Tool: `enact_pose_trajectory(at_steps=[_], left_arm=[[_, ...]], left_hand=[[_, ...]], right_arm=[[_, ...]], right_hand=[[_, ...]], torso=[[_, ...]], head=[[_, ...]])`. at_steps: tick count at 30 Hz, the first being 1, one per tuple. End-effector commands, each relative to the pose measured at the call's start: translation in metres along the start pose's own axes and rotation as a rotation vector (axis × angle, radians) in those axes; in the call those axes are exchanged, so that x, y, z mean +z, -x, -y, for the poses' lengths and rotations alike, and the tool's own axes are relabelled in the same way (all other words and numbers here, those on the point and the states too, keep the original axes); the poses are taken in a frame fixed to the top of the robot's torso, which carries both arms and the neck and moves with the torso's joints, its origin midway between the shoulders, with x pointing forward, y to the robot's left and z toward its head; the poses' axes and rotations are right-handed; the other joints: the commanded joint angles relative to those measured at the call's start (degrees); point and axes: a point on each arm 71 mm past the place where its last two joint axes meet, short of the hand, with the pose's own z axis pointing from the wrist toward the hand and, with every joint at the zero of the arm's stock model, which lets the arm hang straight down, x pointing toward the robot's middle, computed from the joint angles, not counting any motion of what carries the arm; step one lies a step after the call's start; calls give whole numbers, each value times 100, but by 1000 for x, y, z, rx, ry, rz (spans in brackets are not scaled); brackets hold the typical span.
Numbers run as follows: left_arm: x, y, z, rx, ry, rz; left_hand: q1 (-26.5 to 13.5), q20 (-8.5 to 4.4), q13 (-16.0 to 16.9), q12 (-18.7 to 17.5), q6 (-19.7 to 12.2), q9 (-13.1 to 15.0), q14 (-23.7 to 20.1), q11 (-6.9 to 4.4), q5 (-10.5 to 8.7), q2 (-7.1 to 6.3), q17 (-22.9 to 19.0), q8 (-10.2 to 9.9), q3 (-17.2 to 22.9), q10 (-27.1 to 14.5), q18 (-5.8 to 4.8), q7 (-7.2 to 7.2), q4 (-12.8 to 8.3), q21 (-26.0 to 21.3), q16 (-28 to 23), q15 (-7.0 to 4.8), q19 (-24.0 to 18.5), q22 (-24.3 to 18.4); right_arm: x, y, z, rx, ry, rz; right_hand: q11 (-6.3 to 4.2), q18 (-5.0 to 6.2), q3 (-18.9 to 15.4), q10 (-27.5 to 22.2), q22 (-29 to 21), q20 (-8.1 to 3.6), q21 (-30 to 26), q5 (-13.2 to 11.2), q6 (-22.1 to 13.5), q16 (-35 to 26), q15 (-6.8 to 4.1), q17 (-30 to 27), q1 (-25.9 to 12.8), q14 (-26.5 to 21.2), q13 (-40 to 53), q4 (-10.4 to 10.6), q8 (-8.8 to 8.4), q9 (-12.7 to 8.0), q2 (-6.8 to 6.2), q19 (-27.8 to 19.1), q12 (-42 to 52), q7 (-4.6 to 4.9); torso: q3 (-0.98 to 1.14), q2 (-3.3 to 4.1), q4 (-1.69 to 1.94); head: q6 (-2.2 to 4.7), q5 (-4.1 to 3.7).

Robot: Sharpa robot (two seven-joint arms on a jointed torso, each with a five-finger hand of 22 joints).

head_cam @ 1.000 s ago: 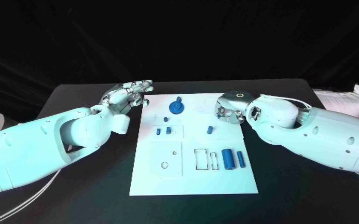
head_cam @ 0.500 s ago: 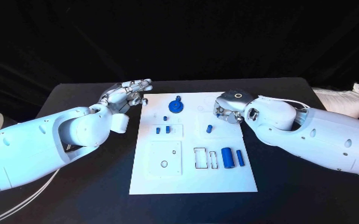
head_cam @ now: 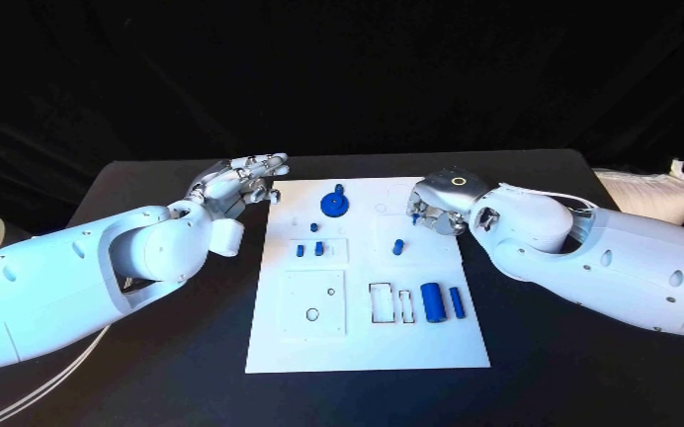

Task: Assemble the parts on the task board

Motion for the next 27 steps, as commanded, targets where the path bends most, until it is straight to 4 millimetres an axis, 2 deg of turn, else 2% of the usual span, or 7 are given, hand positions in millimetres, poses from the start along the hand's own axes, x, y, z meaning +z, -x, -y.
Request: enact_pose_trajectory(at_steps=[1, 6, 12, 16, 21, 27], left_arm=[[0, -1, 0, 19, -4, -15], [0, -1, 1, 36, -7, -19], [0, -1, 1, 40, -8, -21], [0, -2, 1, 41, -11, -23], [0, -3, 1, 40, -14, -27], [1, -4, 1, 39, -15, -31]], left_hand=[[-1, -12, 6, 32, -45, -7, -22, 11, 7, 56, -19, 27, -27, -46, 62, 4, 2, -40, 11, -9, 24, -7], [-11, -8, 7, 43, -61, -8, -44, 17, 9, 59, -74, 24, -38, -71, 60, 10, 2, -48, -12, -3, 24, -13], [-11, -8, 7, 43, -61, -8, -44, 17, 9, 59, -74, 24, -38, -71, 60, 10, 2, -48, -12, -3, 24, -13], [-18, -6, 8, 52, -71, -9, -51, 21, 9, 60, -87, 23, -46, -85, 59, 14, 2, -54, -16, 0, 23, -18], [-18, -6, 8, 52, -71, -9, -51, 21, 9, 60, -87, 23, -46, -85, 59, 14, 2, -54, -16, 0, 23, -18], [-18, -6, 8, 52, -71, -9, -51, 21, 9, 60, -87, 23, -46, -85, 59, 14, 2, -54, -16, 0, 23, -18]], right_arm=[[-2, 6, 0, 7, -3, 43], [-8, 13, -5, 21, 13, 61], [-12, 21, -20, 49, 55, 90], [-14, 28, -40, 72, 110, 106], [-15, 33, -67, 100, 184, 112], [-14, 26, -100, 136, 265, 94]], right_hand=[[7, 99, 25, 35, 413, -25, 19, 40, 54, 21, -50, 345, -42, 406, -5, -7, 40, 13, -6, 78, -29, 0], [9, 98, 30, 39, 415, -27, 20, 42, 56, 23, -50, 347, -54, 406, -8, -11, 38, 15, -16, 79, -30, 1], [11, 98, 35, 44, 415, -28, 21, 41, 58, 26, -47, 350, -70, 407, -11, -12, 36, 17, -24, 80, -31, 4], [12, 98, 43, 49, 414, -28, 20, 42, 59, 26, -44, 350, -71, 407, -13, -16, 34, 18, -23, 80, -31, 7], [17, 100, 69, 56, 406, -27, 13, 44, 57, 25, -36, 346, -69, 406, -18, -35, 28, 21, -22, 76, -33, 16], [31, 100, 84, 54, 404, -23, 12, 39, 52, 24, -26, 345, -92, 405, -26, -40, 19, 24, -28, 76, -39, 31]], torso=[[3, 1, -7], [3, 1, -6], [2, -1, 2], [4, 3, 6], [-6, -2, -1], [-6, 1, -13]], head=[[7, 6], [-6, 27], [0, 51], [-7, 106], [-40, 174], [-58, 264]])
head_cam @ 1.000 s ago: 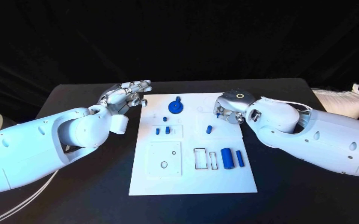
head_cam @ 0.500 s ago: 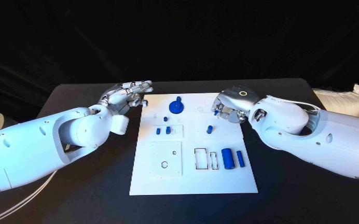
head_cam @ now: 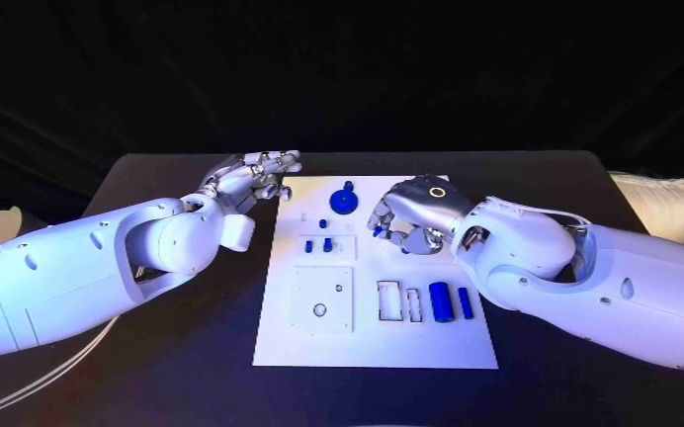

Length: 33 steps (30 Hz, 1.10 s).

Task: Assemble the parts on the task board

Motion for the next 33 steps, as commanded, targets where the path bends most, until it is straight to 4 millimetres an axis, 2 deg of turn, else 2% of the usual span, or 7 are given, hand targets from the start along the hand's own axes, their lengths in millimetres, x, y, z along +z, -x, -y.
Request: enact_pose_trajectory(at_steps=[1, 5, 10, 15, 17, 23, 33], left_arm=[[1, -3, 1, 2, -12, -18], [1, -4, 0, 0, -11, -22], [1, -6, 0, -1, -10, -28], [1, -8, 0, -3, -11, -32], [1, -8, 0, -3, -10, -33], [0, -8, 0, -3, -7, -31], [0, -8, 0, -3, -6, -31]], left_hand=[[-18, -6, 10, 18, -51, -5, -51, 1, 9, 60, -5, 24, -47, -25, 60, -6, 2, -32, -16, 1, 23, -10], [-18, -6, 10, 18, -51, -5, -51, 1, 9, 60, -5, 24, -47, -25, 60, -6, 2, -32, -16, 1, 23, -10], [-26, -3, 11, 29, -60, -5, -58, 5, 9, 61, -15, 23, -55, -38, 60, -3, 2, -38, -18, 4, 22, -14], [-26, -3, 11, 29, -60, -5, -58, 5, 9, 61, -15, 23, -55, -38, 60, -3, 2, -38, -18, 4, 22, -14], [-26, -3, 11, 29, -60, -5, -58, 5, 9, 61, -15, 23, -55, -38, 60, -3, 2, -38, -18, 4, 22, -14], [-26, -3, 11, 29, -60, -5, -58, 5, 9, 61, -15, 23, -55, -38, 60, -3, 2, -38, -18, 4, 22, -14], [-26, -3, 11, 29, -60, -5, -58, 5, 9, 61, -15, 23, -55, -38, 60, -3, 2, -38, -18, 4, 22, -14]], right_arm=[[3, -9, -17, 26, 54, -19], [7, -22, -33, 52, 92, -48], [11, -37, -44, 76, 116, -82], [13, -47, -47, 83, 120, -107], [14, -49, -48, 85, 122, -112], [17, -54, -50, 90, 131, -128], [19, -61, -53, 91, 132, -145]], right_hand=[[11, 101, 45, 34, 397, -23, 9, 12, 15, 23, -24, 344, -64, 405, -6, -2, 14, 10, 3, 74, -20, 26], [12, 101, 47, 32, 394, -22, 7, 12, 14, 22, -23, 342, -65, 404, -8, -5, 12, 10, 0, 73, -22, 27], [15, 103, 52, 29, 386, -20, 1, 15, 11, 20, -19, 339, -67, 403, -11, -13, 9, 11, -5, 70, -24, 31], [19, 103, 57, 26, 386, -18, 0, 16, 8, 18, -14, 337, -71, 403, -13, -19, 6, 12, -7, 69, -26, 35], [22, 104, 60, 23, 384, -16, -1, 15, 6, 17, -11, 334, -75, 402, -15, -22, 4, 12, -8, 68, -27, 38], [37, 104, 59, 12, 379, -4, -6, 13, -4, 20, 5, 337, -122, 402, -24, -23, -9, 14, -29, 66, -29, 51], [38, 106, 59, 11, 373, -2, -10, 14, -5, 17, 8, 331, -127, 401, -25, -27, -10, 15, -34, 64, -28, 52]], torso=[[-1, 2, -14], [2, 6, -2], [-2, 4, -5], [2, 6, 1], [-4, 3, -3], [6, 9, -7], [5, 9, -3]], head=[[-17, 62], [-49, 119], [-81, 176], [-96, 205], [-106, 217], [-130, 237], [-175, 282]])
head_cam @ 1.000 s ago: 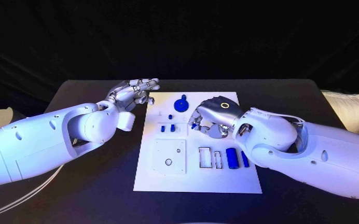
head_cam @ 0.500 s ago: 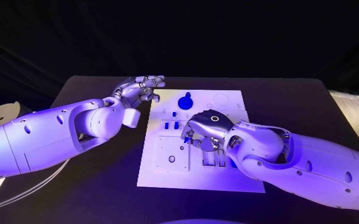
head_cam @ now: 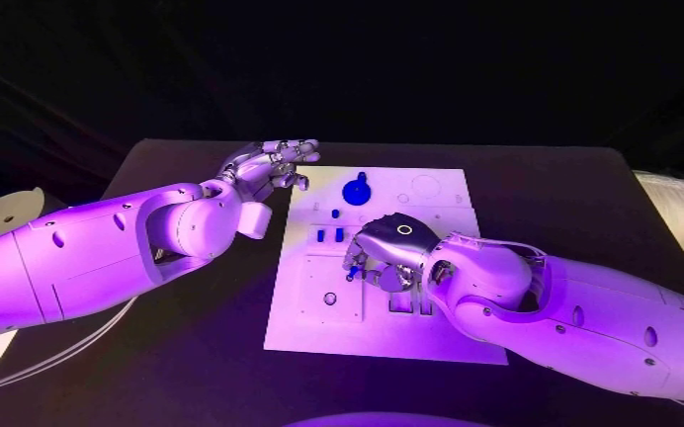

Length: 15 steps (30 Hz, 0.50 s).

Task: Assemble the parts on the task board

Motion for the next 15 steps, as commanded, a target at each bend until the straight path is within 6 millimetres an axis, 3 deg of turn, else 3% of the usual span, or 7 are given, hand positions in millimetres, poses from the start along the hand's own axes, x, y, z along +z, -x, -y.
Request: enact_pose_trajectory(at_steps=[1, 15], left_arm=[[0, -2, 1, -2, -7, -17], [0, -2, 1, -2, -6, -19]], left_hand=[[-3, -3, 9, 29, -39, -6, -38, 4, 9, 38, -6, 24, -22, -38, 60, 17, 0, -39, -18, -15, 22, -6], [-37, 3, 15, 66, -45, -4, -52, 9, 7, 48, -34, 34, -51, -62, 59, 20, 12, -55, -22, -9, 21, -19]], right_arm=[[1, -3, -1, -8, 10, -22], [5, -8, -2, -16, 7, -60]], right_hand=[[37, 106, 29, 10, 376, -3, -10, 28, 6, 17, 8, 333, -42, 401, -9, 5, -1, 10, 1, 64, -29, 38], [43, 107, 28, 12, 370, 4, -15, 27, 5, 14, 18, 328, -59, 399, -11, -3, -4, 13, -8, 60, -26, 46]], torso=[[-3, 2, 4], [-3, -2, 3]], head=[[-20, 15], [-50, 40]])
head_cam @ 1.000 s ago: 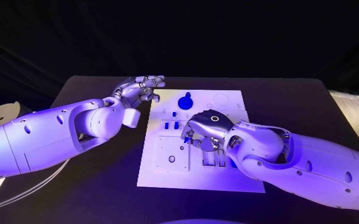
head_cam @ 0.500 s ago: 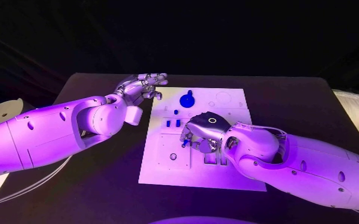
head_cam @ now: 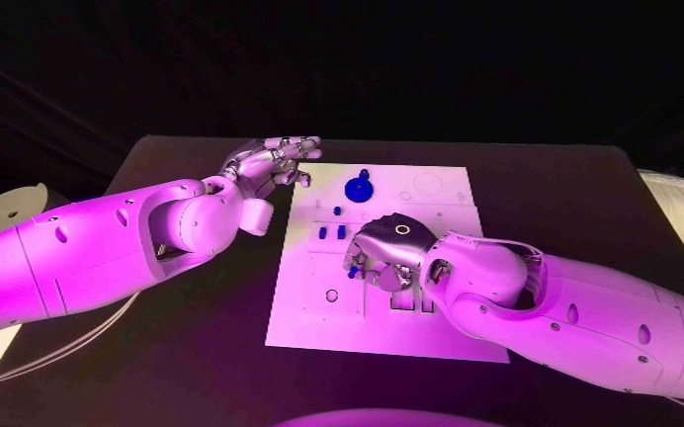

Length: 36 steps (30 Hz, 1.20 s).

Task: Assemble the parts on the task board

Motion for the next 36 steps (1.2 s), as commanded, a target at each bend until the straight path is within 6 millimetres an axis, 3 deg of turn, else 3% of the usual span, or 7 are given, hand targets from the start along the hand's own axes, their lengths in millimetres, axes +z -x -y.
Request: enact_pose_trajectory(at_steps=[1, 9, 11, 15, 17, 26, 36], left_arm=[[0, -2, 1, -3, -6, -20], [0, -3, 1, -3, -4, -21], [0, -3, 0, -3, -3, -22], [0, -3, 0, -4, -1, -23], [-1, -3, 0, -4, 2, -24], [-1, -3, 0, -7, 10, -31], [-1, -3, 0, -7, 14, -33]], left_hand=[[-14, 3, 6, 19, -25, -4, -31, -12, 7, 25, -7, 34, -34, -41, 59, -1, -5, -21, -22, 11, 21, -7], [-14, 3, 6, 19, -25, -4, -31, -12, 7, 25, -7, 34, -34, -41, 59, -1, -5, -21, -22, 11, 21, -7], [-14, 3, 6, 19, -25, -4, -31, -12, 7, 25, -7, 34, -34, -41, 59, -1, -5, -21, -22, 11, 21, -7], [-10, 4, 7, 24, -26, -4, -34, -13, 9, 27, -16, 36, -35, -46, 60, -2, -9, -23, -24, 11, 21, -9], [-9, 4, 7, 26, -27, -4, -35, -14, 9, 27, -18, 36, -36, -48, 60, -3, -11, -24, -25, 11, 21, -9], [-11, 5, 8, 30, -30, -4, -39, -13, 8, 24, -26, 36, -41, -54, 60, -2, -13, -27, -27, 12, 21, -11], [-19, 6, 9, 43, -37, -4, -45, -10, 6, 14, -39, 37, -56, -67, 61, 1, -16, -33, -29, 13, 20, -17]], right_arm=[[1, -4, -1, -15, 5, -42], [3, -7, -2, -22, -7, -63], [3, -7, -2, -22, -15, -63], [4, -7, 0, -19, -28, -42], [3, -5, 1, -15, -32, -23], [-2, 2, 2, -3, -31, 72], [-29, 20, 13, 8, -63, 130]], right_hand=[[44, 107, 29, 12, 370, 5, -16, 39, 14, 14, 20, 328, -54, 399, -6, -6, 24, 7, -16, 60, -26, 37], [79, 111, 12, -71, 349, 27, -33, 36, -63, 3, 52, 310, -134, 393, -26, -8, -20, -6, -75, 48, -45, 69], [131, 115, -18, -233, 324, 55, -54, 32, -215, -11, 96, 289, -237, 388, -46, 33, -52, -41, -145, 35, -54, 114], [307, 151, -290, -809, 119, 201, -215, 28, -784, -151, 243, 91, -553, 343, -54, 158, -58, -180, -442, -66, -39, 238], [346, 174, -432, -1065, 35, 249, -283, 22, -957, -207, 271, 15, -594, 323, -50, 175, -44, -208, -480, -107, -35, 278], [344, 197, -687, -1113, -7, 308, -322, 32, -991, -237, 277, -40, -499, 313, -12, 183, -5, -186, -368, -117, 111, 285], [302, 201, -666, -927, -20, 287, -332, 38, -863, -249, 246, -74, -384, 315, -14, 157, 17, -169, -277, -108, 249, 252]], torso=[[-1, 0, 3], [-5, -5, 1], [-6, -6, 1], [-8, -8, 1], [-6, -7, 0], [-1, -3, 5], [-5, -9, -9]], head=[[-12, 4], [-19, 12], [-17, 9], [-13, 4], [-9, 6], [12, -11], [43, -74]])
